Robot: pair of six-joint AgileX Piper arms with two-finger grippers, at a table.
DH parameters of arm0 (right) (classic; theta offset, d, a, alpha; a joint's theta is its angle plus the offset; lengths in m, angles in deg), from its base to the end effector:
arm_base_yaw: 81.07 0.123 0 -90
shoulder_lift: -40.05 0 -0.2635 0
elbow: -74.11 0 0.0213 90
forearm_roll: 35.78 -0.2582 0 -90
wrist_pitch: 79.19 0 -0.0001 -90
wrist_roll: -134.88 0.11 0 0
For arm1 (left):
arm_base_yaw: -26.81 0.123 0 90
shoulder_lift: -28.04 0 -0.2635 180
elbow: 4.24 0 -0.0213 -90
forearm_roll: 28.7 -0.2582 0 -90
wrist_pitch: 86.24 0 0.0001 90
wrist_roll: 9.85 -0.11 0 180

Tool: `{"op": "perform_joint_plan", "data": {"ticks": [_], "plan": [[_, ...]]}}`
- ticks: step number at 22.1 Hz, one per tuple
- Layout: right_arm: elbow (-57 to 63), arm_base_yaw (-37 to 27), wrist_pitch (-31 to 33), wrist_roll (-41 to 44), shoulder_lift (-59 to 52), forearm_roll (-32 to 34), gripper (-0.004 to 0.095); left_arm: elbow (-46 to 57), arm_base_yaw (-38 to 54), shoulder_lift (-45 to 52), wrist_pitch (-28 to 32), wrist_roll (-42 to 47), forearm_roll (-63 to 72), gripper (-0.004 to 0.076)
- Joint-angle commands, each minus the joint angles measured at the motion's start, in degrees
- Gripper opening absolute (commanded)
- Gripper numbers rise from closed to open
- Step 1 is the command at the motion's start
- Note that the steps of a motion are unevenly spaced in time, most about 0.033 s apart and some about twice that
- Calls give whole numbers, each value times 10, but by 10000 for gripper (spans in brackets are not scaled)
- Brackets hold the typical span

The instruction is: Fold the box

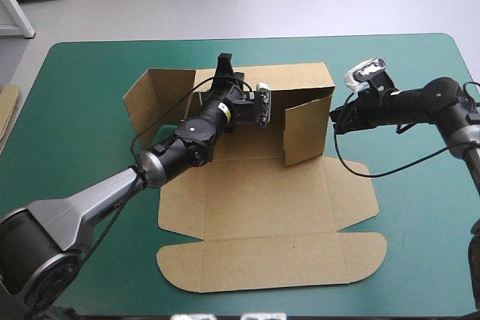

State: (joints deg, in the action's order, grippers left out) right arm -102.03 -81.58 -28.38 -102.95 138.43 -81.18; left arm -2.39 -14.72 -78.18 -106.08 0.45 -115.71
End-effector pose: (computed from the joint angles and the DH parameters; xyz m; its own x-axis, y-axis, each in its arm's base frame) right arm 0.3509 0.0576 0.2765 -0.5843 -0.3496 -0.7324 -0.6337 0.7604 0.1425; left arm 0.3417 -0.2527 0.2822 0.3163 0.9420 -0.1121 0.3283 0.0021 0.9446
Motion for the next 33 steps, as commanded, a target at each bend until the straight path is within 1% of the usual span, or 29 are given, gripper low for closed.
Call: {"op": "perform_joint_plan", "data": {"ticks": [1,2,3,7,9,10,11,13,14,17,19,20,22,23,25,30,31,33], "plan": [[-13,-3,12,-14,-27,-29,452,-17,-3,30,-1,6,-18,-8],[-13,-3,11,-19,-27,-32,499,-17,-3,30,-1,6,-18,-8],[-13,-3,11,-23,-26,-35,522,-17,-3,30,-1,6,-18,-8],[-13,-3,10,-33,-14,-42,523,-17,-3,30,-1,6,-18,-8],[-13,-3,11,-37,-5,-51,523,-17,-3,30,-1,6,-18,-9],[-13,-3,24,-45,1,-71,523,-17,-3,30,-1,6,-18,-8],[-13,-2,30,-48,3,-77,523,-17,-3,30,-1,6,-18,-8],[-13,7,27,-51,3,-78,522,-17,-3,30,0,6,-20,-8],[-13,13,13,-49,3,-69,518,-17,-3,30,1,6,-20,-8],[-13,26,3,-32,3,-60,514,-17,-3,30,1,6,-20,-8],[-13,58,-67,-24,3,-18,513,-17,-3,30,0,6,-20,-8],[-13,63,-85,-19,3,-17,513,-17,-3,30,0,6,-20,-8],[-13,71,-113,-6,3,-19,513,-17,-3,30,-2,6,-20,-9],[-13,72,-119,5,3,-19,513,-17,-3,30,-2,6,-20,-8],[-13,72,-122,5,3,-42,513,-17,-3,30,-1,6,-20,-8],[-13,72,-149,-10,3,-58,513,-17,-3,30,-2,6,-20,-9],[-13,72,-150,-25,3,-75,513,-17,-3,30,-1,6,-20,-8],[-13,72,-164,-37,3,-87,513,-17,-3,30,-1,6,-20,-8]]}}
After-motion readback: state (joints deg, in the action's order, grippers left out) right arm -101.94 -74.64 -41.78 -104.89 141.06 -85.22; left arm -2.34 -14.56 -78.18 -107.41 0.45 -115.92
